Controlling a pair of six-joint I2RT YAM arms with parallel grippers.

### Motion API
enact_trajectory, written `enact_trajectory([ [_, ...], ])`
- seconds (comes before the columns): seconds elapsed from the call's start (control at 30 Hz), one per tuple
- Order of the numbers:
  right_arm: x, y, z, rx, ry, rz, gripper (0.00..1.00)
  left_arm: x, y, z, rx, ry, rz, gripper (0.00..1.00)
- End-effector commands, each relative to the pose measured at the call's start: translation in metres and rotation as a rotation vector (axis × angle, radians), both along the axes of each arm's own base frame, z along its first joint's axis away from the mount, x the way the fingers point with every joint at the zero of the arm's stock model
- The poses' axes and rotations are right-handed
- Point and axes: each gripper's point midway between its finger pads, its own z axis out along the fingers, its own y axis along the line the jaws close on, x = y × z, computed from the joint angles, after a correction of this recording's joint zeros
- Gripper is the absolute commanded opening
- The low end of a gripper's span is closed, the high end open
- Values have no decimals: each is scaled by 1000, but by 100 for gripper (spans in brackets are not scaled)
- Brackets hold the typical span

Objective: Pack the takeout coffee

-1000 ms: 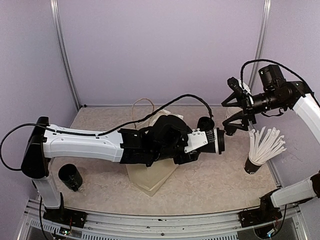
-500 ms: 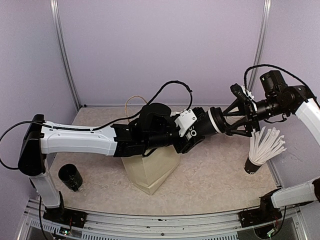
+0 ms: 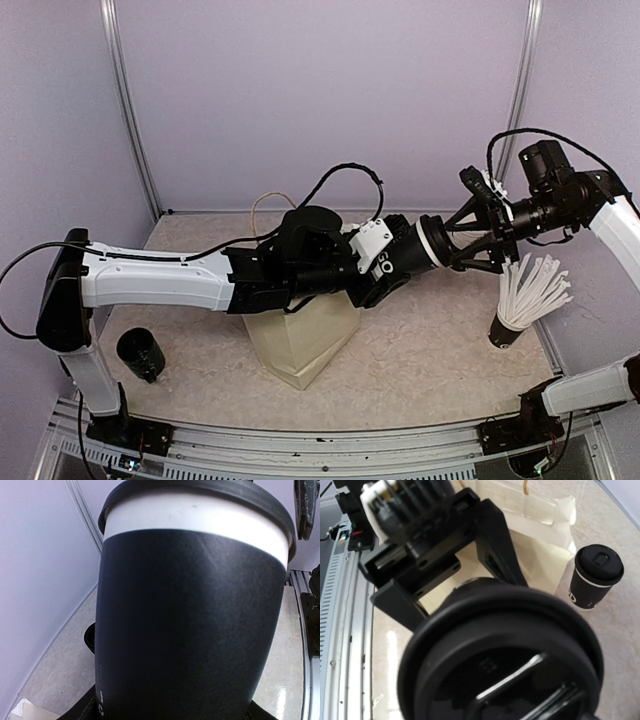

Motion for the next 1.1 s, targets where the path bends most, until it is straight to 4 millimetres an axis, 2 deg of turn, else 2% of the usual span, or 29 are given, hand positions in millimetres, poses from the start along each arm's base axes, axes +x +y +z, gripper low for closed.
enact_trajectory([
  [0.0, 5, -3, 15, -5, -41, -27, 87, -8, 0, 21, -49, -9, -33, 67],
  [0.13, 10, -10, 16, -49, -79, -64, 88, -8, 0, 22, -50, -13, -38, 67],
  [0.33, 10, -6, 0, -54, -22, -40, 89, -11, 0, 24, -52, -17, -53, 68],
  [0.83, -2, 3, -14, -48, 47, 44, 87, -14, -4, 26, -56, -7, -76, 68],
  [1.07, -3, 8, -11, -28, 41, 53, 88, -18, -8, 26, -53, -2, -96, 68],
])
